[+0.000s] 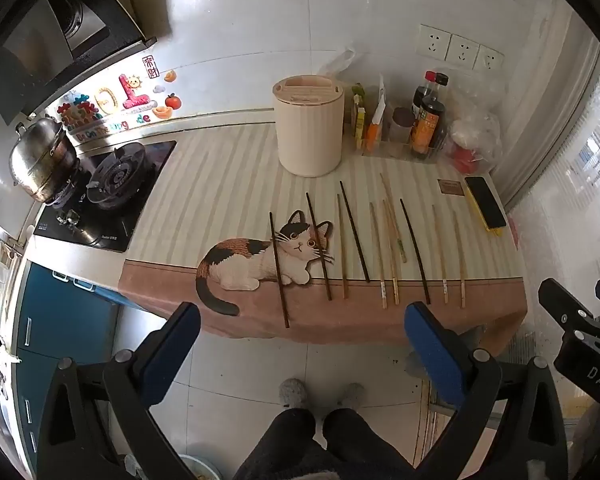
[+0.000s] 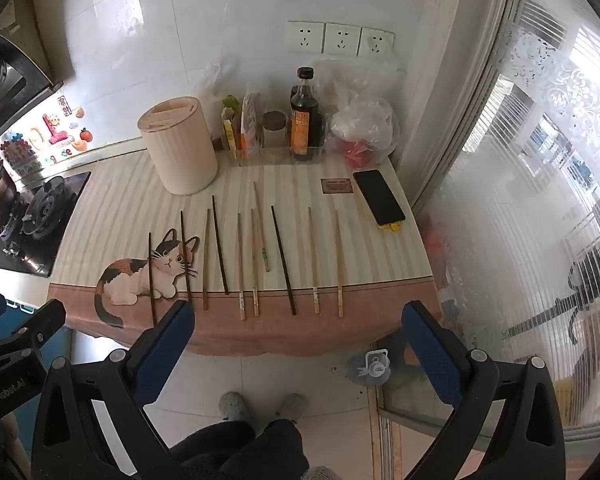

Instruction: Organize utensils

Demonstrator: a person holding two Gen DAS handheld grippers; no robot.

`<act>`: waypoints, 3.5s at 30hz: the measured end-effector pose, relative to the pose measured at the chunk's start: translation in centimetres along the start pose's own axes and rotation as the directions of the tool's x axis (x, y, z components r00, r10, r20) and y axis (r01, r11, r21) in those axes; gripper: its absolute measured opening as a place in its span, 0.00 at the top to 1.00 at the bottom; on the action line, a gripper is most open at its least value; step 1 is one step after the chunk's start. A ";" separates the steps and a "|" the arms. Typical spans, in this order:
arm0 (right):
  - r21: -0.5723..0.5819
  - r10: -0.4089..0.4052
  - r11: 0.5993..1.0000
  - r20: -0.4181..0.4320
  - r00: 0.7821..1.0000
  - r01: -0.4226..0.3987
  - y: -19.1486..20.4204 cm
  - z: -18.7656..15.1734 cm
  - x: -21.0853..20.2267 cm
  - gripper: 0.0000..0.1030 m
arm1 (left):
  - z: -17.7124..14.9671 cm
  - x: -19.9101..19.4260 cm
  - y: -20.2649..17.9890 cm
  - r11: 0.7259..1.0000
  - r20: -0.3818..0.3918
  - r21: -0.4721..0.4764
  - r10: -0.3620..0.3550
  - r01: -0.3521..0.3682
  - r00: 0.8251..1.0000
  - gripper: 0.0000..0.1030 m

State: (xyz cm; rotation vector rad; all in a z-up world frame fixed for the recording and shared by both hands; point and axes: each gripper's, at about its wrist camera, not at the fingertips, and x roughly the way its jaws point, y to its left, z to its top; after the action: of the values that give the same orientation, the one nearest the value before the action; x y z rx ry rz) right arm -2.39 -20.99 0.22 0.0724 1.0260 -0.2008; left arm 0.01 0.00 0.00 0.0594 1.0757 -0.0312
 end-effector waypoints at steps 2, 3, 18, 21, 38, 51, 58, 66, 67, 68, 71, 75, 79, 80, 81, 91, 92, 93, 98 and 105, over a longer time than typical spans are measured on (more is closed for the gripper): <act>0.002 0.002 1.000 0.003 1.000 -0.002 0.1 -0.1 -0.1 0.00 | 0.0 0.0 0.1 1.000 0.000 -0.004 0.000 0.000 1.000 0.00; 0.000 0.001 1.000 0.003 1.000 -0.001 0.1 -0.1 -0.1 0.00 | 0.1 0.1 0.1 1.000 0.000 -0.005 0.000 0.000 1.000 0.00; 0.005 0.006 1.000 0.005 1.000 -0.006 0.6 0.0 -0.5 0.00 | 1.0 -0.6 0.1 1.000 0.017 0.005 0.000 0.000 1.000 0.00; 0.007 0.006 1.000 0.006 1.000 -0.006 0.6 0.0 -0.1 0.00 | 1.2 -0.6 0.1 1.000 0.020 0.006 -0.001 0.001 1.000 0.00; 0.002 0.012 1.000 0.016 1.000 -0.012 1.0 0.6 -0.5 0.00 | 1.3 -0.5 -0.1 1.000 0.019 0.007 -0.001 0.001 1.000 0.00; 0.002 0.011 1.000 0.021 1.000 -0.011 1.0 0.5 -0.2 0.00 | 1.0 -0.4 -0.3 1.000 0.021 0.006 -0.003 0.003 1.000 0.00; -0.001 0.009 1.000 0.019 1.000 -0.009 1.0 0.8 0.0 0.00 | 1.1 -0.1 -0.6 1.000 0.018 0.007 -0.001 0.001 1.000 0.00; 0.001 0.009 1.000 0.018 1.000 -0.009 0.8 0.9 0.3 0.00 | 1.1 0.0 -0.8 1.000 0.016 0.007 -0.002 0.002 1.000 0.00; 0.000 0.008 1.000 0.018 1.000 -0.008 0.8 0.9 0.3 0.00 | 1.1 0.0 -0.8 1.000 0.016 0.008 -0.003 0.002 1.000 0.00; -0.001 0.007 1.000 0.018 1.000 -0.007 0.8 1.0 0.4 0.00 | 1.1 0.0 -0.8 1.000 0.015 0.008 -0.003 0.003 1.000 0.00; -0.002 0.008 1.000 0.017 1.000 -0.008 0.8 1.0 0.4 0.00 | 1.1 0.0 -0.9 1.000 0.015 0.008 -0.003 0.003 1.000 0.00; -0.001 0.008 1.000 0.018 1.000 -0.008 0.8 0.9 0.4 0.00 | 1.1 0.0 -1.0 1.000 0.014 0.007 -0.003 0.003 1.000 0.00; -0.001 0.007 1.000 0.017 1.000 -0.007 0.8 1.0 0.3 0.00 | 1.1 0.1 -1.0 1.000 0.014 0.009 -0.003 0.003 1.000 0.00; -0.001 0.009 1.000 0.016 1.000 -0.009 0.8 1.0 0.5 0.00 | 1.1 0.1 -1.0 1.000 0.014 0.009 -0.003 0.003 1.000 0.00; -0.001 0.008 1.000 0.016 1.000 -0.008 0.8 1.0 0.4 0.00 | 1.1 0.1 -1.1 1.000 0.013 0.008 -0.004 0.003 1.000 0.00; -0.001 0.008 1.000 0.016 1.000 -0.008 0.7 1.0 0.5 0.00 | 1.0 0.5 -1.8 1.000 0.009 0.006 -0.007 0.007 1.000 0.00; 0.000 0.009 1.000 0.017 1.000 -0.009 0.8 1.0 0.5 0.00 | 1.0 0.5 -1.6 1.000 0.010 0.007 -0.005 0.005 1.000 0.00; 0.000 0.008 1.000 0.018 1.000 -0.008 0.8 1.0 0.5 0.00 | 1.0 0.5 -1.6 1.000 0.010 0.007 -0.005 0.005 1.000 0.00; 0.017 0.016 1.000 0.015 1.000 -0.016 0.5 0.9 1.1 0.00 | 1.8 1.9 -1.4 1.000 0.061 0.003 0.031 -0.031 0.998 0.00; 0.048 0.041 0.998 -0.017 0.999 -0.040 2.5 1.2 5.9 0.00 | 4.1 9.4 0.7 0.993 0.029 0.046 0.110 -0.111 0.993 0.00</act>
State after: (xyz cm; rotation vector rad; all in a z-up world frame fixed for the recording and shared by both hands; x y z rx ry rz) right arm 2.14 -19.49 -4.29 0.1383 1.0373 -0.1878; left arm 8.08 0.53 -6.31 0.1607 1.0443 0.0428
